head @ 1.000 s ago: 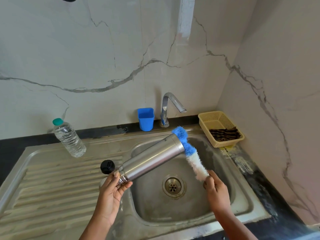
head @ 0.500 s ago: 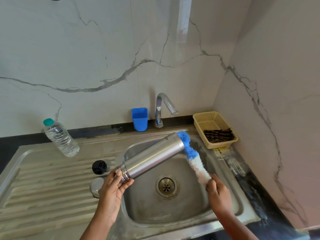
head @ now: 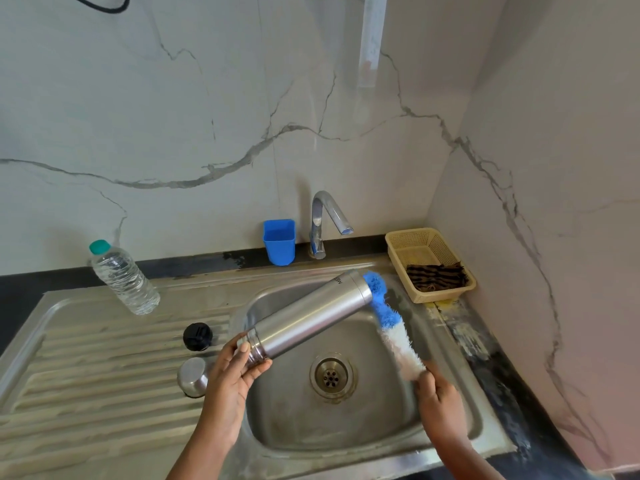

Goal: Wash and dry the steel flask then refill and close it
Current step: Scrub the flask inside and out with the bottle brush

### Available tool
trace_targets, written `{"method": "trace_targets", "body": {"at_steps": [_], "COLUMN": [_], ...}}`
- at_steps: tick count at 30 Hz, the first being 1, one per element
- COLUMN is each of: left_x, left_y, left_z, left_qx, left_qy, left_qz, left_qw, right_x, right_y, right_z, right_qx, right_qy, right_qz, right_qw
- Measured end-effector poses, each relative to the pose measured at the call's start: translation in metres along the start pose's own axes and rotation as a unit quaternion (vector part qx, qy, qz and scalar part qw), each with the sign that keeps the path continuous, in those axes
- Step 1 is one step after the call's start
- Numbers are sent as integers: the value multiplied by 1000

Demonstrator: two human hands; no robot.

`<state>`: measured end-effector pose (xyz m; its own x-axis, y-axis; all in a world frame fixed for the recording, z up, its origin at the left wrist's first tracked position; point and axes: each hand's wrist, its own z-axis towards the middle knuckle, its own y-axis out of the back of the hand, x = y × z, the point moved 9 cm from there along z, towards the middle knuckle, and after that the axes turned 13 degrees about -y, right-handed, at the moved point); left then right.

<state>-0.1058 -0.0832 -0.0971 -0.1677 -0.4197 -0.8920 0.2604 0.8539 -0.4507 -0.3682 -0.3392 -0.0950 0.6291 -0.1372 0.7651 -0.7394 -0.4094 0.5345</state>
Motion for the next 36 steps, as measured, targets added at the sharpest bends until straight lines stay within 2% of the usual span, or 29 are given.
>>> {"method": "trace_targets", "body": {"at_steps": [5,10,14,16,18,22,24,25,28,30,33,36], "left_x": [2,6,13,17,21,23,22,21,18,19,17,15], "left_y": [7,-1,-5,-6,-7,-11,-12,-11,-7,-5,-4,-11], "left_z": [3,3,3,5,9,15,15,15,13,11,9,4], "left_qx": [2,12,-23,-42,-58,-72,-71,-71,-74,-72,-58,-19], "left_qy": [8,12,21,27,35,50,54,53,47,45,26,0], "left_qz": [7,6,-6,-8,-8,-10,-10,-10,-8,0,23,65], "left_qw": [1000,1000,1000,999,998,996,996,996,996,996,998,998], "right_x": [3,7,-8,-6,4,25,33,38,39,32,42,51], "right_y": [7,-2,0,1,-5,-34,-39,-38,-22,-11,-17,-42], "right_z": [-4,10,1,-5,-15,-46,-49,-46,-21,-9,-28,-59], "right_qx": [-10,1,-41,-71,-72,-24,-24,-31,-89,-119,-100,-55], "right_qy": [25,9,7,53,141,343,378,363,242,187,275,411], "right_qz": [24,-26,-36,-24,-38,-144,-160,-152,-85,-66,-121,-195], "right_qw": [999,1000,999,996,987,928,912,919,962,973,949,889]}}
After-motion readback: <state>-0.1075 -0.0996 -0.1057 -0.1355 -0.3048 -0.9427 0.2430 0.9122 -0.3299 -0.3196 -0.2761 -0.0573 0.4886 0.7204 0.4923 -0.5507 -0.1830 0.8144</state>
